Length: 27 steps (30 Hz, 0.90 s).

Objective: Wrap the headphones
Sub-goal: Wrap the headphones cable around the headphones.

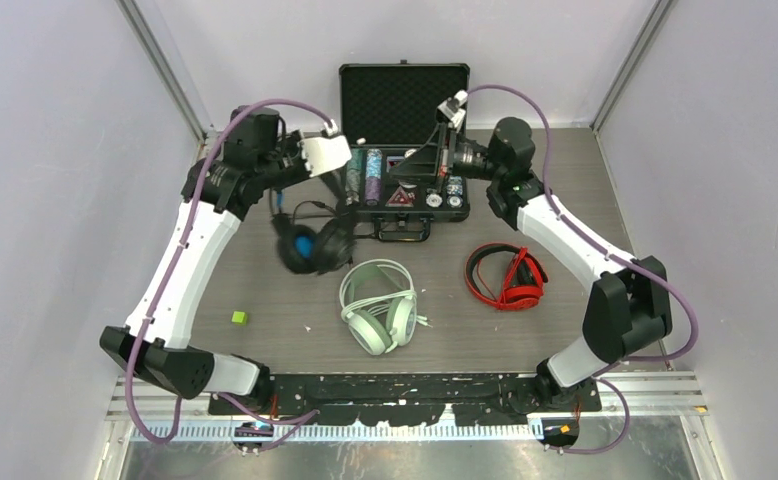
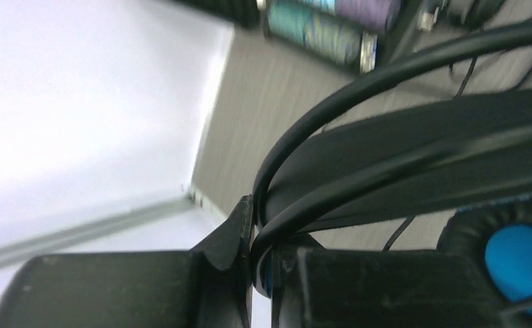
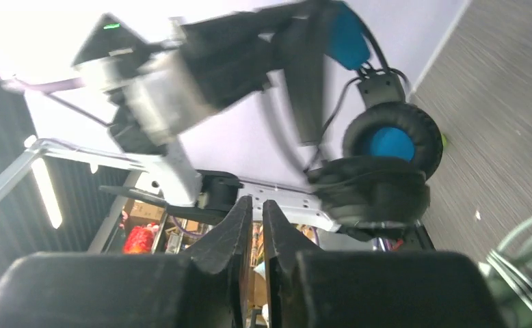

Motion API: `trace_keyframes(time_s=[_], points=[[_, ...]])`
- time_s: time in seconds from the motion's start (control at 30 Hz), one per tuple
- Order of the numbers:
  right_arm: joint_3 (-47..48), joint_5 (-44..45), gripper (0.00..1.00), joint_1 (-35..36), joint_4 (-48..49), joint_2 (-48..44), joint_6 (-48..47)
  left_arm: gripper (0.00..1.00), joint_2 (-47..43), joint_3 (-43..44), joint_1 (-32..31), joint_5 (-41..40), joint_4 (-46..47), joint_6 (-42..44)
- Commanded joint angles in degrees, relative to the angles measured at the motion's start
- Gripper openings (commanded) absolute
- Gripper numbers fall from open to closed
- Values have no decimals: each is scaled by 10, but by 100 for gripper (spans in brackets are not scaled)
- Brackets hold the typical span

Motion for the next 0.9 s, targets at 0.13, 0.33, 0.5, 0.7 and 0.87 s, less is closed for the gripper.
trace_keyframes(time_s=[0.13, 0.33, 0.5, 0.7, 0.87], points=[[28, 8, 1, 15, 178, -42, 71, 0, 13, -7, 19, -141, -71, 30], [33, 56, 21, 21, -37, -67, -141, 0, 6, -6, 19, -110, -59, -14], [17, 191, 50, 20, -142, -129, -358, 0, -3, 34, 19, -84, -20, -214], [-60, 277, 60, 20, -74, -200, -439, 0, 34, 184, 19, -106, -74, -418], [-195, 329, 60, 33, 161, -237, -465, 0, 51, 270, 20, -116, -96, -567]])
